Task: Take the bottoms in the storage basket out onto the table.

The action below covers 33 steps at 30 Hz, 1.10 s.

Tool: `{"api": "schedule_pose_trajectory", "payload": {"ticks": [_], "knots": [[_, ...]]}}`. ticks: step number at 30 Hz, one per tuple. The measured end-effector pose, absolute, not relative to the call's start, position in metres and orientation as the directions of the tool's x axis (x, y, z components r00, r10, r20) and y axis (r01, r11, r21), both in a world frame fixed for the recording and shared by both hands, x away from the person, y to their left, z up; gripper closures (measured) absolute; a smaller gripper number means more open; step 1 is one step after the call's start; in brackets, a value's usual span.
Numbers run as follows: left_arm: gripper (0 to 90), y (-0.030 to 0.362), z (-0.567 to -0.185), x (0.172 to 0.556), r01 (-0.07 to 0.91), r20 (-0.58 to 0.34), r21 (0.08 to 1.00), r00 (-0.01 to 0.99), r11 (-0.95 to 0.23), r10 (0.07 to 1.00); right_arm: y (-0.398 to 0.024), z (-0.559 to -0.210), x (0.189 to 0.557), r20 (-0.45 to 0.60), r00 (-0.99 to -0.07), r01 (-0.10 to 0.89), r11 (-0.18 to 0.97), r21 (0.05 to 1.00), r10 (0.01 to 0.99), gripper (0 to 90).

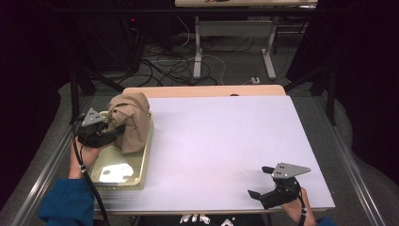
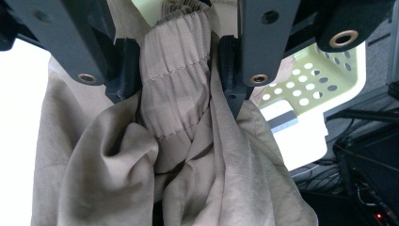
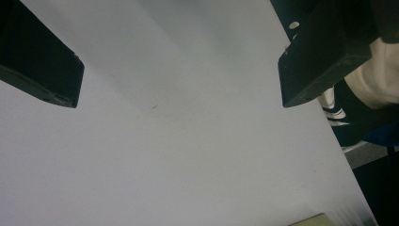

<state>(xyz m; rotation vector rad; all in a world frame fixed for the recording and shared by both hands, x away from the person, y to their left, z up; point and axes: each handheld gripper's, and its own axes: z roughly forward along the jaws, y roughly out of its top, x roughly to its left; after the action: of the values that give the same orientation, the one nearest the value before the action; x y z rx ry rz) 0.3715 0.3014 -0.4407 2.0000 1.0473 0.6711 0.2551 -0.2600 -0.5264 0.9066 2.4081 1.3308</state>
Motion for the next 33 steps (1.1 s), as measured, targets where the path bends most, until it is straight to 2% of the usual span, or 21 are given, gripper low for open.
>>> {"api": "schedule_pose_trajectory", "payload": {"ticks": [33], "knots": [[60.8,0.29,-0.414,0.358,0.359,0.127,0.857,0.547,-0.37,0.827,-0.259,-0.528,0.256,0.08,-0.773,0.401,0.387,0.831,0.629,0.4]]}}
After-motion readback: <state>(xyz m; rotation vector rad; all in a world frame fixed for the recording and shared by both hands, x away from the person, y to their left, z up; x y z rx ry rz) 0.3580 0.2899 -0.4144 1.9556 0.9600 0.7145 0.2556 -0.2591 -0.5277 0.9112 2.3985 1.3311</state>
